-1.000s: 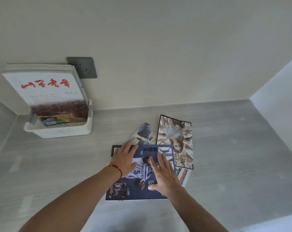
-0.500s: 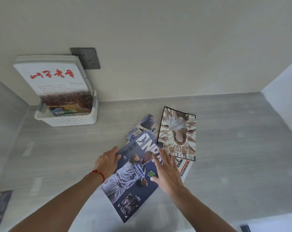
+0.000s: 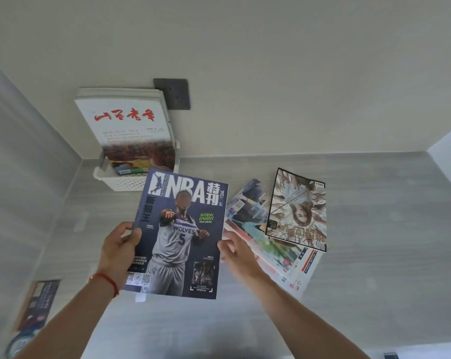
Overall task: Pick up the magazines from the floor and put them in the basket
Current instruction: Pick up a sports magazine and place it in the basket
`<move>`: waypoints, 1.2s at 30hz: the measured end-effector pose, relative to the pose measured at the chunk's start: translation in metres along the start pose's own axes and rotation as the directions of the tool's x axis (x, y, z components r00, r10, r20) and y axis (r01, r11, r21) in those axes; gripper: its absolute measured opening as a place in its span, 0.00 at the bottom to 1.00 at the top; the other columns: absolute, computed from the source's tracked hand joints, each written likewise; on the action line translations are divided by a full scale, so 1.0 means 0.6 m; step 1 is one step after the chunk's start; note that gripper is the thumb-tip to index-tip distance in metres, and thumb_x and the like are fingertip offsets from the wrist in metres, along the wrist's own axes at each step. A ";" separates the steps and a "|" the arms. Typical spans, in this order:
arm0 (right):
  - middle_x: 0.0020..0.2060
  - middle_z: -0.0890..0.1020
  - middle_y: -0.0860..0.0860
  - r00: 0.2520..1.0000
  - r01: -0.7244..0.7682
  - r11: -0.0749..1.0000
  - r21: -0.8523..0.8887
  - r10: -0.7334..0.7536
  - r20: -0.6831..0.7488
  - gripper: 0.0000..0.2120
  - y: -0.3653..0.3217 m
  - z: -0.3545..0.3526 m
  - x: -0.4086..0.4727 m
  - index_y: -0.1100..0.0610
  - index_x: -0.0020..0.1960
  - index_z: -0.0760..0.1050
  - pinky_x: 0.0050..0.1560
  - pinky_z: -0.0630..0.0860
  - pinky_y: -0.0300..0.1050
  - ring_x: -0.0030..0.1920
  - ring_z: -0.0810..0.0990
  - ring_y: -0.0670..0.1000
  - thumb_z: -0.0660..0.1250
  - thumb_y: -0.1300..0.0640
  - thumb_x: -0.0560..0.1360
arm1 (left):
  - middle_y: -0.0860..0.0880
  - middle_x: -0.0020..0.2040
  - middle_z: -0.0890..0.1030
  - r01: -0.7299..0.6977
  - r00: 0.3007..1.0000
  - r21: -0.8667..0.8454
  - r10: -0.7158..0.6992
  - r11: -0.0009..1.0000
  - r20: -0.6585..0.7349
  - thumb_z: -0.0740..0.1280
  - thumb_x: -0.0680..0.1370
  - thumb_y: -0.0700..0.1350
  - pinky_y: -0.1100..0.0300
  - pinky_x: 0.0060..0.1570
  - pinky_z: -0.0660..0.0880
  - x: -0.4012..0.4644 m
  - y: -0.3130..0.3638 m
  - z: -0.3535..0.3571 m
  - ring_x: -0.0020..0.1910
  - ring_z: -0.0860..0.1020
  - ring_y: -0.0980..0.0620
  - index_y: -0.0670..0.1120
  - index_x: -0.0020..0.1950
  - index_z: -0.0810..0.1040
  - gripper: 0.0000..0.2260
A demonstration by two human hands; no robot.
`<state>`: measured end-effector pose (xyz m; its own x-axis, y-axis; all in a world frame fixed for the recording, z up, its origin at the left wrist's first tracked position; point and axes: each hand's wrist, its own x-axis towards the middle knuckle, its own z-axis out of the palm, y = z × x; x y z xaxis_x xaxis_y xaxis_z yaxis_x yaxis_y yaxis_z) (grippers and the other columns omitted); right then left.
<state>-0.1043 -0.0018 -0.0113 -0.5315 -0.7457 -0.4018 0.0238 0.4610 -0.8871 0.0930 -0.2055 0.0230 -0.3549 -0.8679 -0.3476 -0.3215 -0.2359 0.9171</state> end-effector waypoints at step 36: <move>0.40 0.86 0.55 0.809 0.317 0.883 -0.346 -0.442 -0.388 0.07 -0.432 0.096 0.306 0.59 0.43 0.79 0.45 0.84 0.58 0.42 0.86 0.58 0.65 0.61 0.79 | 0.45 0.47 0.85 -0.391 0.879 0.298 0.449 0.871 -0.159 0.72 0.77 0.38 0.63 0.41 0.80 0.342 0.254 -0.150 0.43 0.83 0.48 0.43 0.49 0.83 0.02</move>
<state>-0.1597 -0.2859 0.1315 -0.7688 -0.6205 0.1549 -0.4399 0.3373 -0.8323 0.0503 -0.4588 0.1089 -0.3165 -0.9386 0.1374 -0.4029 0.2642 0.8763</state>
